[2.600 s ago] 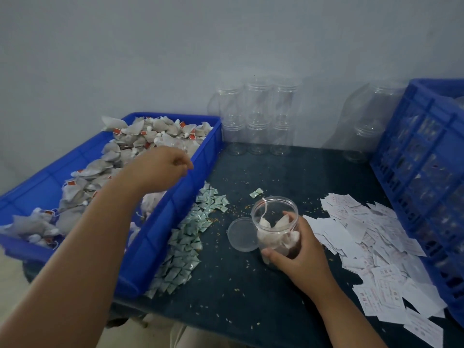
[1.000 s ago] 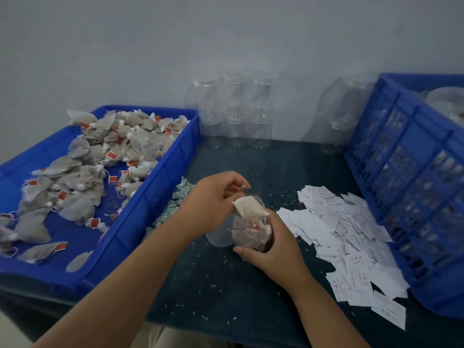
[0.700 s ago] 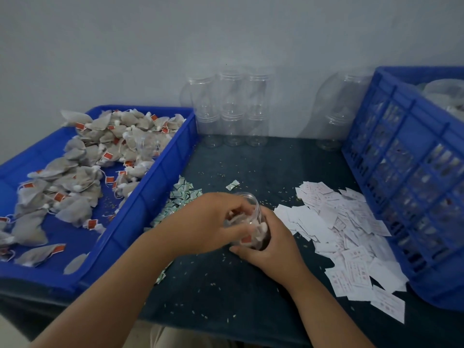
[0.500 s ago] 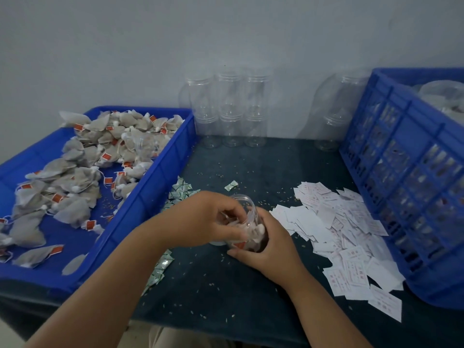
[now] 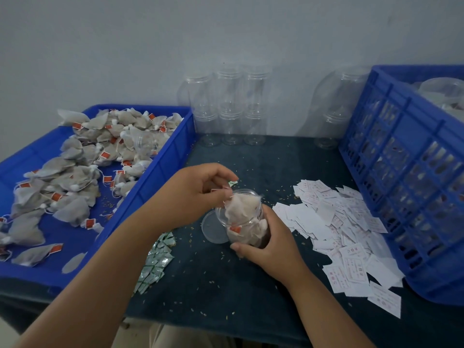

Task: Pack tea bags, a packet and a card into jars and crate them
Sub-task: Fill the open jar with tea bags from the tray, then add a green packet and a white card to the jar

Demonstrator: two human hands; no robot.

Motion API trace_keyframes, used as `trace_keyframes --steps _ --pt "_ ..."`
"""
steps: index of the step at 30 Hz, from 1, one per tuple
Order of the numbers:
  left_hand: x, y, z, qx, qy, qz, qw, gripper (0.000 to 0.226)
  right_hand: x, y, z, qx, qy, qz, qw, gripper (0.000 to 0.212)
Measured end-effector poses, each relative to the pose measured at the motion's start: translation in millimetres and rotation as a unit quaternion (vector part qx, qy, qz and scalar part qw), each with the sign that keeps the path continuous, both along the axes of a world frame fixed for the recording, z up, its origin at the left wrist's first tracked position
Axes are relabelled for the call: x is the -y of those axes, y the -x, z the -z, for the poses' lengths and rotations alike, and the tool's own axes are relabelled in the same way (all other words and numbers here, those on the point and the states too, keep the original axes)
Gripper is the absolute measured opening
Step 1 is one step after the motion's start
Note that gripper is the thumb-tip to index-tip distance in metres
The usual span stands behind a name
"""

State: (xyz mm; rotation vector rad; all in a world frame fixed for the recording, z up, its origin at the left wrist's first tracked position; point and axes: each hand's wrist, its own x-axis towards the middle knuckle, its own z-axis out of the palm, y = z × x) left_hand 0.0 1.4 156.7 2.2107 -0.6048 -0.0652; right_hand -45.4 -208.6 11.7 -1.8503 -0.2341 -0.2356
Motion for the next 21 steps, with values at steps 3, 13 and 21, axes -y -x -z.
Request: trace_keyframes --steps 3,13,21 --pt "10.5 6.3 1.4 0.036 -0.089 0.006 0.995 0.017 -0.4 0.3 -1.9 0.004 -0.006 0.007 1.000 0.077" --pt "35.3 21.5 19.8 -0.036 -0.142 0.098 0.984 0.051 0.1 1.0 -1.7 -0.001 -0.020 0.003 1.000 0.071" --pt "-12.2 -43.3 54.1 0.009 0.015 -0.208 0.978 0.017 -1.7 3.3 -4.2 0.002 -0.023 0.035 0.999 0.076"
